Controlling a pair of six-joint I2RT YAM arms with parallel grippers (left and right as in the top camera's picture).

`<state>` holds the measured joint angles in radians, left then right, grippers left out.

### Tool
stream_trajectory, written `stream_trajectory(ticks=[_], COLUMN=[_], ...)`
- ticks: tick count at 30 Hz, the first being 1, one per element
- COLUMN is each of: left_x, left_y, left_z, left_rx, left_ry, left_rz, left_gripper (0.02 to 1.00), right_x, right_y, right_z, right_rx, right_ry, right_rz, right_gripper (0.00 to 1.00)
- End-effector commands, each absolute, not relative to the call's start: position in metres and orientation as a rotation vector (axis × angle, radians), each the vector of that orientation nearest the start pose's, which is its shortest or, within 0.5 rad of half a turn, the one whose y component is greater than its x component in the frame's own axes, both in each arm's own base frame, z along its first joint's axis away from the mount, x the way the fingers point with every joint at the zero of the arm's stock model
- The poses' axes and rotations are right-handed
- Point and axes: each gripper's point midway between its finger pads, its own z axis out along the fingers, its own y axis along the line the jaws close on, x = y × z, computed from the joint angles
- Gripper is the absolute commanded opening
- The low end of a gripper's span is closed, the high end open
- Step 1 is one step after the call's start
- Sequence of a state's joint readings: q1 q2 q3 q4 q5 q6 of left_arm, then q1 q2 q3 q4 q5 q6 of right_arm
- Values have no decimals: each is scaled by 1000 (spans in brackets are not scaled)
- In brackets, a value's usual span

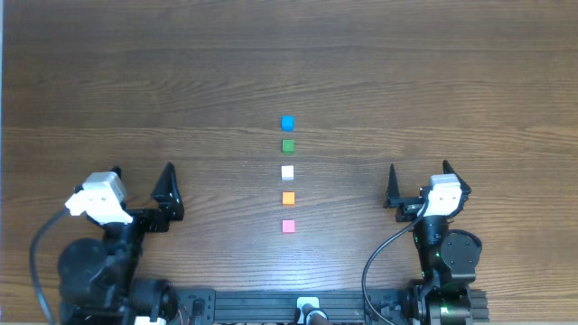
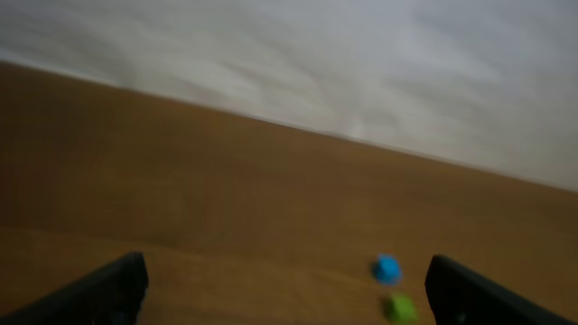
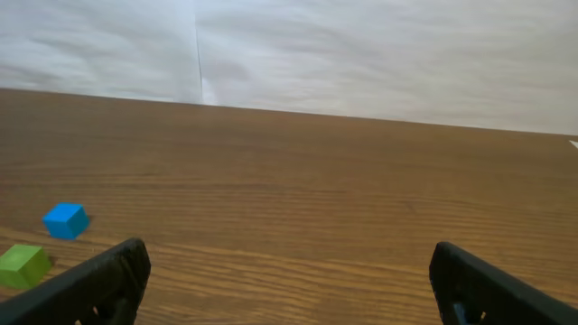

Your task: Stack Cubes

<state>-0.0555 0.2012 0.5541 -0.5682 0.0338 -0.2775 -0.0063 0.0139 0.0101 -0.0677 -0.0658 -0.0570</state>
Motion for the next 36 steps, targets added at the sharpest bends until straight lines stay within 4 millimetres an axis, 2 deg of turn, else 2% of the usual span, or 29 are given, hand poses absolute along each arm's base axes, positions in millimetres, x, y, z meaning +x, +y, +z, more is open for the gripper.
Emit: stream_trajectory(ticks=[1,5,10,11,12,20,21,24,27,30,34,36], left_x=[201,202,216,219,220,213,204,183,179,174,165,158], left_y=[-55,-94,-124,-146,-158,-240,-254,-272,-275,-265,-236,-232], left_z=[282,289,281,270,264,184,168,143,133,124,113,110], left_rx=[-40,88,99,183,224,452,493,560,539,264,-129,-221], left_ry=[1939,2113,2305,2374,2409,2737,2822,2961,3013,3133,3217,3235], left_rz=[-401,-475,-356,-330,-331,-522,-589,-687,-665,-588,-324,-261], left_gripper=[996,998,998,996,998,1000,1000,1000,1000,1000,1000,1000], right_x=[246,246,246,246,246,246,246,246,246,246,246,246], right_y=[9,9,9,9,9,9,9,9,9,9,9,9], right_z=[157,157,157,157,157,157,157,157,157,157,157,157], right_rx=[-91,-91,-91,-91,-91,-91,-91,-91,-91,-91,-91,-91], right_ry=[1639,1639,1639,1639,1639,1639,1639,1639,1639,1639,1639,1639], right_rz=[-1,-1,-1,-1,-1,-1,-1,-1,-1,-1,-1,-1], right_gripper=[993,993,993,993,991,991,993,993,993,991,993,991])
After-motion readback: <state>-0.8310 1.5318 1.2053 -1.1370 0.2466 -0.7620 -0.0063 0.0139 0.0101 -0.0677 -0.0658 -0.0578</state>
